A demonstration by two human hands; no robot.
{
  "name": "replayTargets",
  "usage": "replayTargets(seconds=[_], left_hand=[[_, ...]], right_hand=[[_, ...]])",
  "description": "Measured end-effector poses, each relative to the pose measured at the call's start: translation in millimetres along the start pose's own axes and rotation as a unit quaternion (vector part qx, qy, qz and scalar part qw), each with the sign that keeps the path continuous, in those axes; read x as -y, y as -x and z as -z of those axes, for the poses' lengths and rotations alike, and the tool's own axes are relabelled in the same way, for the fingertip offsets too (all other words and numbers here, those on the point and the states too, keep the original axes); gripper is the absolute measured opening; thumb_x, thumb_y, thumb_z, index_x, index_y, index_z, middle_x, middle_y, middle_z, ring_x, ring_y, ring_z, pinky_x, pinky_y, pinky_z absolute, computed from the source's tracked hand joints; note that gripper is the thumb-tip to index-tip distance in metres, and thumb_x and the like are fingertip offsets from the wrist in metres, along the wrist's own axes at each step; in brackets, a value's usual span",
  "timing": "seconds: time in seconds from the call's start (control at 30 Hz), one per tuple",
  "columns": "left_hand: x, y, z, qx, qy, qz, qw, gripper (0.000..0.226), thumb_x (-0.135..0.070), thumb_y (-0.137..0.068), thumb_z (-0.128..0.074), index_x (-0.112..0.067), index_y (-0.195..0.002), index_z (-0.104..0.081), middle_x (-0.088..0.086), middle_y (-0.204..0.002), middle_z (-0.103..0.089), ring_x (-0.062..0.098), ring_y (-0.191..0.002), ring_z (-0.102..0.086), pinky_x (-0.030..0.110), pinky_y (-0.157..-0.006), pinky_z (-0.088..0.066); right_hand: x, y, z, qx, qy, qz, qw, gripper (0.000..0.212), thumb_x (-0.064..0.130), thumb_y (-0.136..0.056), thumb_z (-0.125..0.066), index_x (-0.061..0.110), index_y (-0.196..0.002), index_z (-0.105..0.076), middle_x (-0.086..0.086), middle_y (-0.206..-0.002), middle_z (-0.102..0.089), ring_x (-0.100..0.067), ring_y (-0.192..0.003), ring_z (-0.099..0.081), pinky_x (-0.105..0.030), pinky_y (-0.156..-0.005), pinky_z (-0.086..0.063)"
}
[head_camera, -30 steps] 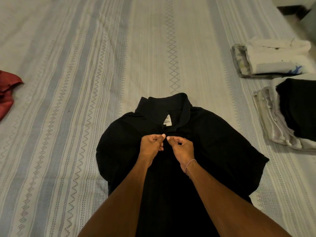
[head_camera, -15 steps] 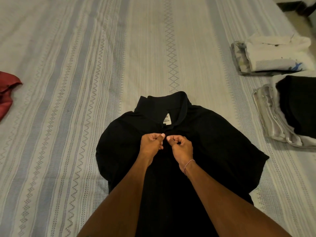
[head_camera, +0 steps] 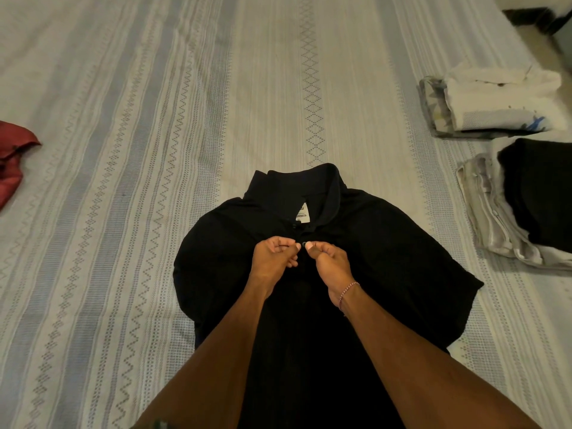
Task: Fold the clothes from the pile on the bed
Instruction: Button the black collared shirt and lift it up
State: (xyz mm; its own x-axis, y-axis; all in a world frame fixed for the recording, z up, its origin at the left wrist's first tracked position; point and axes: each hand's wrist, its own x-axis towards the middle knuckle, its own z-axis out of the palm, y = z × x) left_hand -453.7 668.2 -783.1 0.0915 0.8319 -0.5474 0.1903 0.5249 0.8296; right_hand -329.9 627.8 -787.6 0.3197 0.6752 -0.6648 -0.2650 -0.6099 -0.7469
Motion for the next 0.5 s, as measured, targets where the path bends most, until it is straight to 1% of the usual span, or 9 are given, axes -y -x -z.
replayTargets(seconds=[0.13,0.2,0.27,0.3,0.37,0.43,0.47,0.5], left_hand=[[2,-1,-1,-0.017,0.002,-0.01,1.0,0.007,-0.015,-0.088,-0.076,-0.013,-0.092,-0.071,0.005,-0.069,-0.071,0.009,-0.056,-0.064,0.018,-0.056,-0.052],[4,-2,-3,-0.039,-0.003,-0.011,0.999,0.01,-0.018,-0.087,-0.077,-0.011,-0.093,-0.073,0.007,-0.07,-0.073,0.011,-0.057,-0.065,0.019,-0.057,-0.053],[4,-4,-6,-0.056,-0.006,-0.011,0.998,0.011,-0.019,-0.087,-0.078,-0.01,-0.093,-0.074,0.008,-0.069,-0.073,0.014,-0.057,-0.066,0.022,-0.057,-0.053],[2,-3,-6,-0.066,-0.006,-0.011,0.998,0.012,-0.02,-0.087,-0.078,-0.01,-0.092,-0.074,0.008,-0.068,-0.073,0.014,-0.057,-0.066,0.022,-0.056,-0.052],[-1,0,-9,-0.081,-0.005,-0.008,0.997,0.014,-0.022,-0.088,-0.077,-0.009,-0.091,-0.073,0.008,-0.066,-0.072,0.015,-0.055,-0.065,0.022,-0.054,-0.051],[-7,0,-8,-0.1,-0.008,-0.027,0.995,0.013,-0.019,-0.091,-0.074,-0.008,-0.095,-0.069,0.007,-0.066,-0.071,0.015,-0.051,-0.064,0.024,-0.05,-0.051],[-9,-1,-6,-0.111,-0.028,-0.052,0.992,0.012,-0.017,-0.092,-0.072,-0.008,-0.098,-0.067,0.007,-0.066,-0.071,0.015,-0.049,-0.064,0.025,-0.048,-0.051],[-11,-2,-4,-0.119,-0.064,-0.084,0.987,0.011,-0.016,-0.092,-0.071,-0.01,-0.1,-0.066,0.005,-0.064,-0.07,0.015,-0.047,-0.064,0.026,-0.046,-0.051]], right_hand=[[4,4,2,-0.007,-0.013,0.007,1.0,0.012,0.023,-0.094,-0.071,0.019,-0.104,-0.076,0.005,-0.102,-0.074,-0.005,-0.099,-0.066,-0.016,-0.079,-0.049],[1,2,-3,-0.039,-0.013,0.022,0.999,0.011,0.025,-0.09,-0.075,0.019,-0.099,-0.077,0.005,-0.095,-0.076,-0.009,-0.096,-0.07,-0.02,-0.081,-0.054],[0,2,-8,-0.081,0.011,0.034,0.996,0.008,0.029,-0.088,-0.077,0.023,-0.094,-0.077,0.006,-0.091,-0.075,-0.012,-0.092,-0.07,-0.025,-0.081,-0.056],[1,3,-10,-0.094,0.034,0.041,0.994,0.007,0.032,-0.088,-0.076,0.026,-0.092,-0.075,0.006,-0.089,-0.073,-0.012,-0.09,-0.07,-0.027,-0.081,-0.057],[3,8,-7,-0.097,0.082,0.059,0.99,0.009,0.036,-0.089,-0.075,0.029,-0.093,-0.071,0.006,-0.087,-0.07,-0.013,-0.086,-0.068,-0.032,-0.081,-0.058],[7,14,-1,-0.092,0.155,0.103,0.978,0.017,0.034,-0.089,-0.075,0.03,-0.098,-0.062,0.007,-0.086,-0.067,-0.009,-0.081,-0.067,-0.034,-0.08,-0.059],[10,17,2,-0.096,0.208,0.147,0.962,0.022,0.032,-0.089,-0.075,0.031,-0.101,-0.057,0.008,-0.088,-0.065,-0.008,-0.08,-0.065,-0.034,-0.077,-0.059],[12,19,7,-0.103,0.265,0.203,0.937,0.027,0.029,-0.089,-0.074,0.033,-0.106,-0.053,0.01,-0.092,-0.062,-0.006,-0.079,-0.064,-0.031,-0.074,-0.058]])
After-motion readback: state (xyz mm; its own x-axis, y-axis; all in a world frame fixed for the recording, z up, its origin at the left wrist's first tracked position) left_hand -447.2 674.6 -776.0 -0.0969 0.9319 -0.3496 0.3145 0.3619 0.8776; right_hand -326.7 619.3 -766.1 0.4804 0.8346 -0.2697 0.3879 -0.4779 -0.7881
